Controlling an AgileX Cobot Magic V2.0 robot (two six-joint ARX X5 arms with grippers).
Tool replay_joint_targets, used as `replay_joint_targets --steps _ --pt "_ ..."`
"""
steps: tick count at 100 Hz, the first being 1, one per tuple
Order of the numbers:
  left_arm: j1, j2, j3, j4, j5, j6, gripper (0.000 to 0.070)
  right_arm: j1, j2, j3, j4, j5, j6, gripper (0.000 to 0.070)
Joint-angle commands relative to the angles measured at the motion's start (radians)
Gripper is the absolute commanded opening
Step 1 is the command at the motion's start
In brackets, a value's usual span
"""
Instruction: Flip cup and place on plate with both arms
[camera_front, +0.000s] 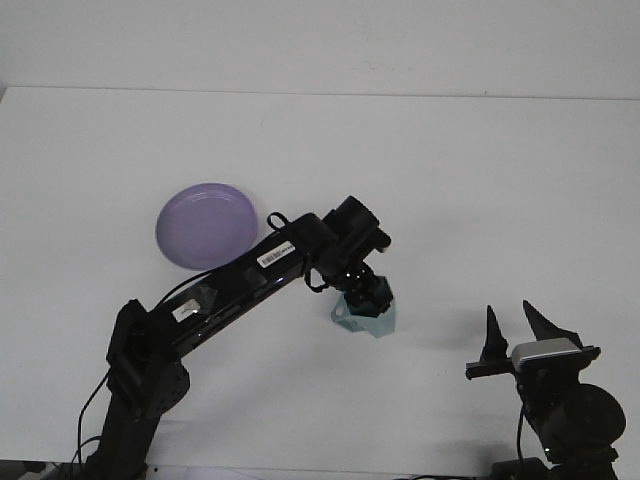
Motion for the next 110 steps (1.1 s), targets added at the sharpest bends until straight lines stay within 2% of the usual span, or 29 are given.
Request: replay_joint_targets --steps 1,18,35,75,83,110 --pt "0.018 0.018 0.074 -0.072 -0.034 0.022 0.0013 0.001 0.003 0.01 0.005 -0.002 0.014 0.0361" --pt "0.101 0.013 0.196 -0.259 -0.08 0.052 0.0013 0.001 0.003 0.01 0.005 -0.002 0.018 0.0361" --pt "0.227 -0.052 0.204 -0.328 -0.114 0.052 0.0013 0.001 0.003 0.01 0.006 -0.002 0.02 0.0361" --pt "0.591 -0.112 0.196 -0.337 -0.126 0.036 0.0013 0.001 0.003 0.01 0.005 -0.002 0.024 0.0361" --pt "0.634 -0.111 0.196 -0.319 -0.154 0.035 0.0013 0.001 0.003 0.01 0.006 -0.002 0.024 0.0361" --pt "0.705 -0.022 0.196 -0.273 -0.156 0.025 0.0013 0.001 0.003 0.01 0.006 -0.003 0.024 0.0361"
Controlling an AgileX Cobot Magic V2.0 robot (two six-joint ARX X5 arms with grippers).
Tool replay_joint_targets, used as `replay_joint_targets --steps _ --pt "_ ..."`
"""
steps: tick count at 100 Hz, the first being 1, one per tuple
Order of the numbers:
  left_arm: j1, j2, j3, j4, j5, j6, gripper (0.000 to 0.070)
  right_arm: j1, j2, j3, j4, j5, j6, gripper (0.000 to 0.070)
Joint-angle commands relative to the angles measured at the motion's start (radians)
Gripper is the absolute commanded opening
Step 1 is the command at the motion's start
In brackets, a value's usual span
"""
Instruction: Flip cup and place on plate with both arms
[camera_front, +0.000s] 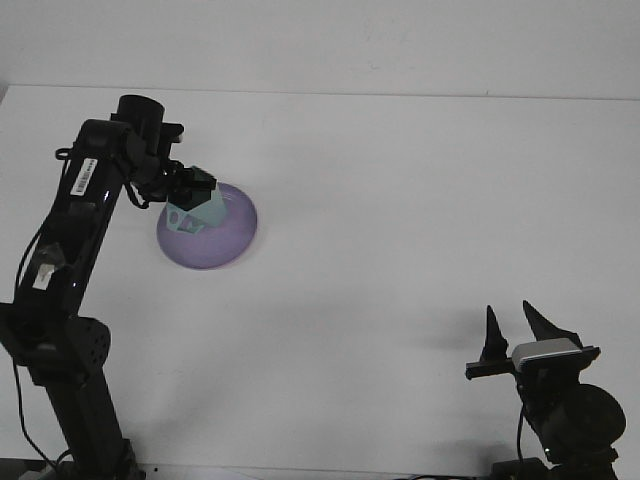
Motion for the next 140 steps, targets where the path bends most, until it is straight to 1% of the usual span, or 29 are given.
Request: replay_joint_targets --steps 1,18,30,69,72,74,77,83,85,87,90,111,133,137,140 --pt "0.0 0.06 0.019 0.014 -0.003 -0.005 0.0013 0.001 0.003 0.01 0.006 -0.001 0.014 0.0361" --pt "0.005 0.123 0.019 0.055 -0.008 -0.005 0.0013 0.001 0.003 0.01 0.005 0.0 0.014 0.0361" --pt "0.007 0.164 0.019 0.071 -0.056 -0.006 0.0013 0.001 0.003 0.01 0.005 0.0 0.014 0.0361" --pt "0.015 0.24 0.019 0.079 -0.056 0.001 0.0019 0.001 0.003 0.01 0.003 -0.001 0.014 0.0361" --pt "0.015 0.24 0.019 0.082 -0.056 0.003 0.0051 0.001 0.003 0.01 0.003 0.0 0.014 0.0361" --pt "0.015 0.24 0.019 0.085 -0.056 0.003 0.0096 0.001 0.003 0.01 0.003 0.0 0.014 0.0361" --pt "0.015 0.239 0.019 0.089 -0.056 0.003 0.019 0.001 0.003 0.01 0.003 0.0 0.014 0.0361" --pt "0.015 0.233 0.02 0.092 -0.056 0.003 0.0413 0.001 0.003 0.01 0.003 0.0 0.014 0.0361" --pt "0.015 0.23 0.02 0.092 -0.056 0.003 0.0473 0.001 0.003 0.01 0.003 0.0 0.014 0.0361" --pt "0.015 0.228 0.022 0.092 -0.056 0.003 0.0514 0.001 0.003 0.01 0.003 0.0 0.014 0.0361" --pt "0.016 0.223 0.025 0.09 -0.056 0.003 0.0548 0.001 0.003 0.01 0.003 -0.001 0.014 0.0361" --pt "0.022 0.14 0.071 0.073 -0.056 0.003 0.0547 0.001 0.003 0.01 0.003 -0.001 0.014 0.0361" --pt "0.04 -0.039 0.09 0.048 -0.056 0.0 0.0543 0.001 0.003 0.01 0.003 0.0 0.014 0.0361" --pt "0.043 -0.079 0.09 0.042 -0.056 -0.003 0.0535 0.001 0.003 0.01 0.003 0.0 0.014 0.0361" --pt "0.045 -0.111 0.09 0.035 -0.056 -0.004 0.0514 0.001 0.003 0.01 0.003 0.0 0.014 0.0361"
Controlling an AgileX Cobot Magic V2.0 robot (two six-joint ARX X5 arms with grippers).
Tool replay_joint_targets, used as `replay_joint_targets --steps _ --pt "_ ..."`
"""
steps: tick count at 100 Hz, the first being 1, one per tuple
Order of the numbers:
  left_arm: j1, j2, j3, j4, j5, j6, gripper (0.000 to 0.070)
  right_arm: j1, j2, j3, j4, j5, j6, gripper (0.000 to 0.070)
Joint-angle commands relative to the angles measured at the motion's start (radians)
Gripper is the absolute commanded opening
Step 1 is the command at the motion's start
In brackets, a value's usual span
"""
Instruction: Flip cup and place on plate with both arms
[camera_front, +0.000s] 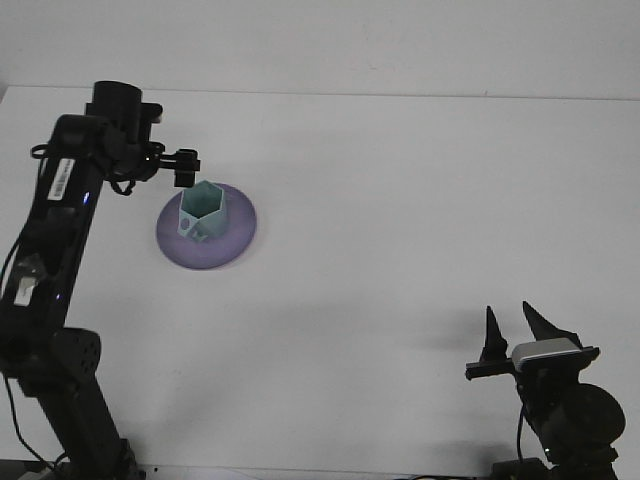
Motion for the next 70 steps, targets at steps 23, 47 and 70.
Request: replay_joint_targets --steps 23,47,70 --pt "0.02 -0.293 0.03 -0.035 0.0 0.006 0.0013 0.001 0.003 0.01 0.01 0.0 0.014 0.0338" --pt "0.02 -0.547 -0.064 -0.015 -0.001 0.026 0.0013 0.001 0.003 0.01 0.013 0.0 0.014 0.0" --pt "0.019 -0.929 -0.622 0.343 -0.001 0.054 0.0014 0.001 0.003 0.01 0.021 0.01 0.094 0.0"
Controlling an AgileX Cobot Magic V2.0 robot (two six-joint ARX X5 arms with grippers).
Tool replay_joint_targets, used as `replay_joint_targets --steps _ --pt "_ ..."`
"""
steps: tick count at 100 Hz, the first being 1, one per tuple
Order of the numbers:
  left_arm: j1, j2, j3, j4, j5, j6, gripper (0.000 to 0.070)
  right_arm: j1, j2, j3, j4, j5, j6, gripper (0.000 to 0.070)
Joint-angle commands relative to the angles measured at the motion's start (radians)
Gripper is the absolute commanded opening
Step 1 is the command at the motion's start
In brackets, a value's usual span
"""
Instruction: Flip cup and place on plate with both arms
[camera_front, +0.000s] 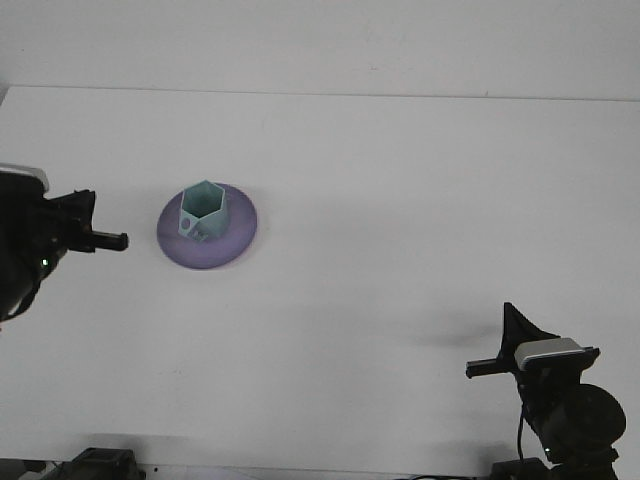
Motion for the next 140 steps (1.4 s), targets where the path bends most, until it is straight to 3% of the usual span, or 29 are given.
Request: replay_joint_targets --steps 1,12,26,45,55,140 --pt "0.002 -0.115 -0.197 0.15 -0.001 0.019 0.0014 0.001 0.003 0.01 0.01 0.01 0.052 0.0" --pt "0.002 -0.322 -0.52 0.402 0.002 0.018 0.0013 0.001 0.002 -0.003 0.042 0.024 0.052 0.0" --pt "0.001 -0.555 -0.905 0.676 0.075 0.013 0.0013 0.001 -0.008 -0.044 0.132 0.03 0.045 0.0001" --pt "0.001 -0.755 -1.221 0.856 0.076 -0.019 0.0013 0.001 -0.011 -0.055 0.171 0.033 -0.008 0.0" --pt "0.001 -0.781 -1.248 0.856 0.076 -0.04 0.0013 0.001 -0.011 -0.055 0.169 0.063 -0.01 0.0001" --pt "0.001 -0.781 -1.247 0.865 0.076 -0.033 0.0015 0.001 -0.011 -0.055 0.166 0.059 -0.008 0.0001"
